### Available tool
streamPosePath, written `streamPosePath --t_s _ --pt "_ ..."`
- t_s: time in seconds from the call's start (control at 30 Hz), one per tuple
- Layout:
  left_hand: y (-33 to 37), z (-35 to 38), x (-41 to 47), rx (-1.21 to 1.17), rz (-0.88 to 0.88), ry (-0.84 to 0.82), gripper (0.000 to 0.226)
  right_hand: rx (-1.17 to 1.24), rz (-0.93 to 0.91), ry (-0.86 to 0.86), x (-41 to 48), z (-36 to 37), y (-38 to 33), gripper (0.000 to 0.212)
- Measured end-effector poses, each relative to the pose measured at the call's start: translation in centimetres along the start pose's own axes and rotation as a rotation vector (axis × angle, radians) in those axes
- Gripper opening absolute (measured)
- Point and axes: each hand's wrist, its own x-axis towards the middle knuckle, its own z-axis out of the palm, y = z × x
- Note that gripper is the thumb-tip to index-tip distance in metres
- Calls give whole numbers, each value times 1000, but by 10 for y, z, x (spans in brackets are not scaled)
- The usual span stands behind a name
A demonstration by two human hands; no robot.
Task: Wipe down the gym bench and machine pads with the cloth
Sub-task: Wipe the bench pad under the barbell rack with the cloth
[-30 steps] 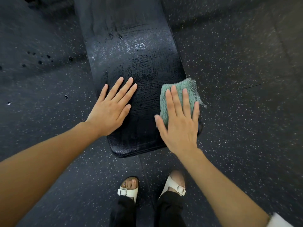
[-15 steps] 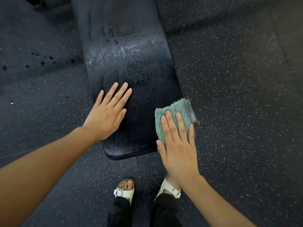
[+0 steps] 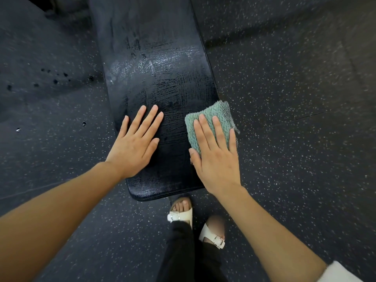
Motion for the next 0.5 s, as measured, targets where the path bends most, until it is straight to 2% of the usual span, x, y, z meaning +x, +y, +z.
streamPosePath --t_s 0.23,0.4,0.5 --pt "14 0 3 -67 -45 33 61 41 21 17 -11 -3 1 60" --pt "27 -10 19 -68 88 16 60 150 59 13 -51 -5 3 61" --pt "39 -15 37 -98 138 11 59 231 104 49 -39 -9 1 62"
